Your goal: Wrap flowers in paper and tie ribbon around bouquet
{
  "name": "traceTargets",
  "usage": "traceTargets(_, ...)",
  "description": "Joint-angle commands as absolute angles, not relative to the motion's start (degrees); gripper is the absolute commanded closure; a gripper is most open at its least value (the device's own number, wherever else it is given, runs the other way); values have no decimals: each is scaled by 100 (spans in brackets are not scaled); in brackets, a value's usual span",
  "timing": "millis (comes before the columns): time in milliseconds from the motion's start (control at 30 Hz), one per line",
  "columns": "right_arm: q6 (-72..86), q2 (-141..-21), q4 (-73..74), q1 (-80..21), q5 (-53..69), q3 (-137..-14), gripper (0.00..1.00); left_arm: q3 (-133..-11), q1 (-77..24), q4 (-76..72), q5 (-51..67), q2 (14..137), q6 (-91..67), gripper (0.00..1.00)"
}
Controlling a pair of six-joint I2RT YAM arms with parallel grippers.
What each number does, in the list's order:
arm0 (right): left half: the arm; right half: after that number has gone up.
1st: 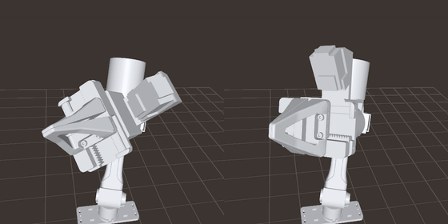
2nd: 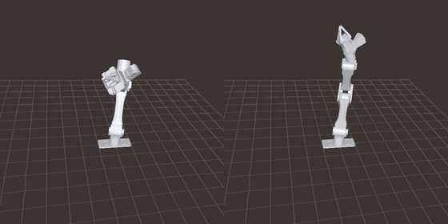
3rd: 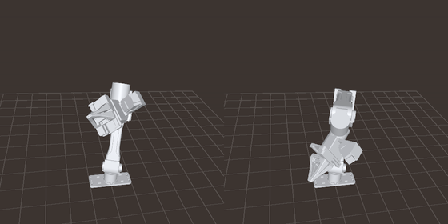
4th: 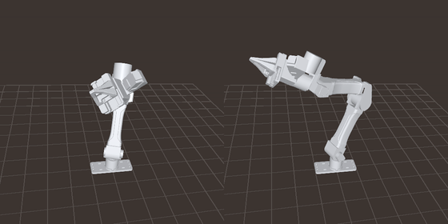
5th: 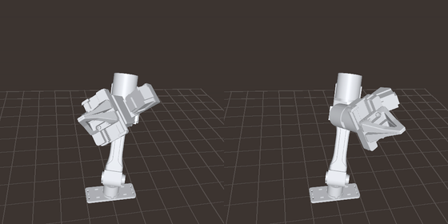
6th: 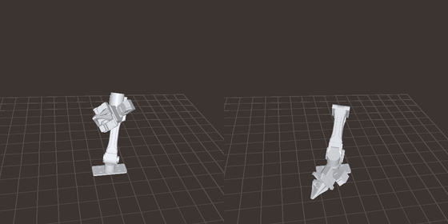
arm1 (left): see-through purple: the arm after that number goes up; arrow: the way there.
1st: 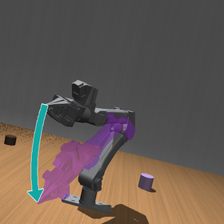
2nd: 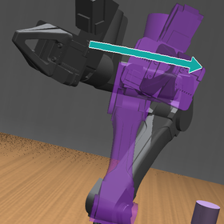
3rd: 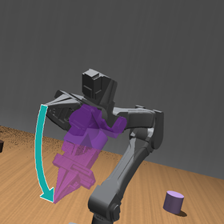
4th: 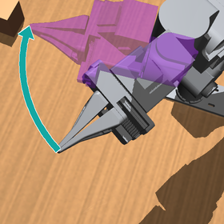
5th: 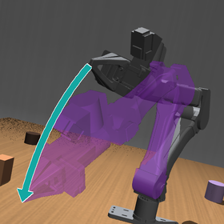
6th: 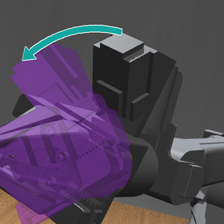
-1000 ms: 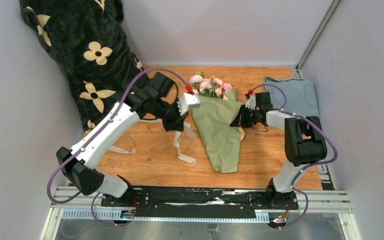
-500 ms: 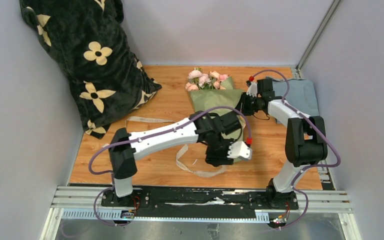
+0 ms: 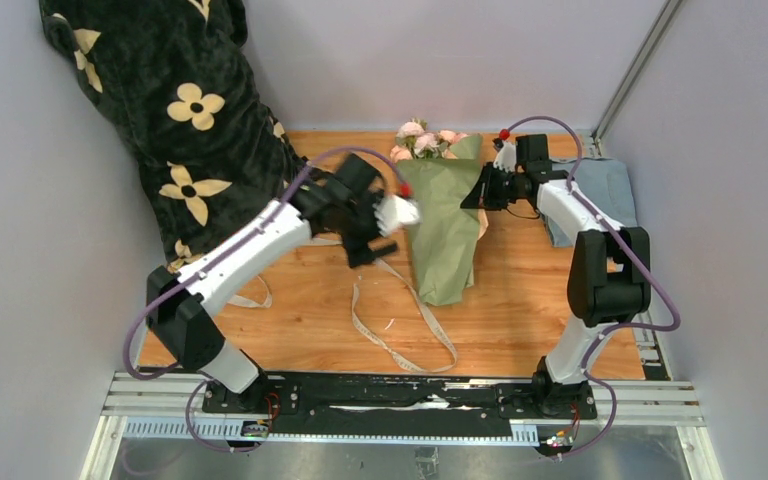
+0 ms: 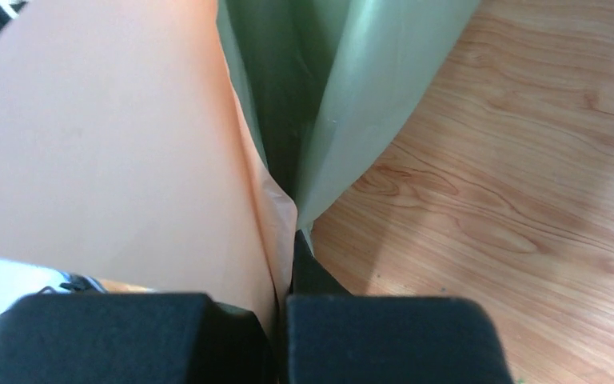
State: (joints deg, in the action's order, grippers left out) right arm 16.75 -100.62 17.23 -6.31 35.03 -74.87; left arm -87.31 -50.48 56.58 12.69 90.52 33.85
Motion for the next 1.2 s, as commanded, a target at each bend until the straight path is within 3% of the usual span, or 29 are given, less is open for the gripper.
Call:
traceTargets(0, 2306, -10189, 1497, -646, 4097, -7631, 100, -7930, -2919, 5072, 591, 8713, 3378, 15)
traceTargets(267, 3437, -10229, 424, -1054, 4446, -7540, 100, -6659, -464, 4109, -446, 8769, 3406, 16)
traceTargets(400, 3616, -10305, 358, -1400, 4256, -7774, 100, -6242, 461, 4395, -169, 8605, 3306, 14)
traceTargets(567, 4069, -10351, -399, -2123, 4165, -7479, 100, -5371, 661, 4418, -337, 8423, 3340, 11)
traceTargets(867, 4581, -10597, -1384, -3078, 3744, -6956, 100, -4278, 738, 4809, 1398, 7574, 4515, 6)
traceTargets(1167, 4870, -10747, -1933, -3267, 3596, -6416, 100, -4269, 740, 5681, 2141, 6781, 5717, 4)
